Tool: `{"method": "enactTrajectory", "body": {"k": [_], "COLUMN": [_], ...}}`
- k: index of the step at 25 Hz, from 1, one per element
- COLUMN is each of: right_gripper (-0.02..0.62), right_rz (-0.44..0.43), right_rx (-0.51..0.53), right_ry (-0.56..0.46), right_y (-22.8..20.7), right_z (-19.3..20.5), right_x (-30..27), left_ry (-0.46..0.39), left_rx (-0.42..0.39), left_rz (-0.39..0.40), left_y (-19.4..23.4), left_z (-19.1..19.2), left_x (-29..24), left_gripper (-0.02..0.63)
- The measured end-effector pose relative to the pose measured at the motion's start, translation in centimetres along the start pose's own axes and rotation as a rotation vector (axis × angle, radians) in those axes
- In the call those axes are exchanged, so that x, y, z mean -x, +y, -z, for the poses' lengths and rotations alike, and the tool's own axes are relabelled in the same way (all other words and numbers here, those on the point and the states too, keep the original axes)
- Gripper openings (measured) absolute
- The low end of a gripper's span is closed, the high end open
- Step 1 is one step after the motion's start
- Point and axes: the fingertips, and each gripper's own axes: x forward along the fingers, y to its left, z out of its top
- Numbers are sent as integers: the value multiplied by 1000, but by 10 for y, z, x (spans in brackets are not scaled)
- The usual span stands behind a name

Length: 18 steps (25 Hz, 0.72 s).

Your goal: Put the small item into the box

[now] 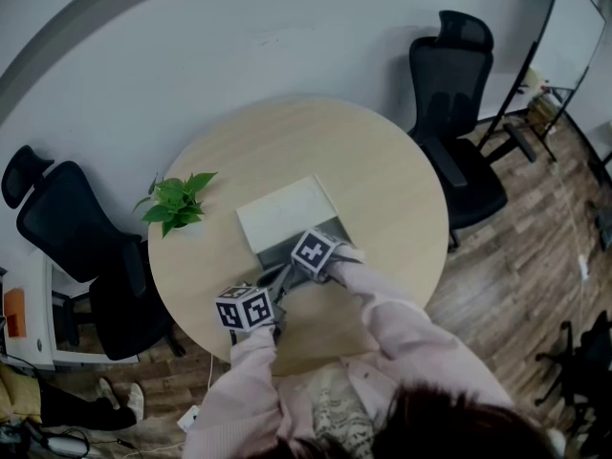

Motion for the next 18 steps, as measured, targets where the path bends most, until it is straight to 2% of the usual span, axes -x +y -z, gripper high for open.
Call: {"method": "enactTrajectory", "body": {"k": [11,13,14,18], "right_gripper": [187,182,158,120], "right_rz": [51,-1,-21,-56], "right_rx": [-40,-51,-56,-57], "right_ry": [-90,-169,-211,-349], "right_y": [-9,2,6,17], "right_z": [4,-4,-8,-21], "right_x": [17,21,24,44], "left_ry": [-25,-26,-26,-28], "left_rx": [-20,-25,-28,-39], "left_rz": [-3,-3,-1,3], "left_y": [-1,-1,-2,-5], "left_z": [-3,-3,-2,1], "left_x": [10,11,11,12], "left_gripper": [8,8,8,8]}}
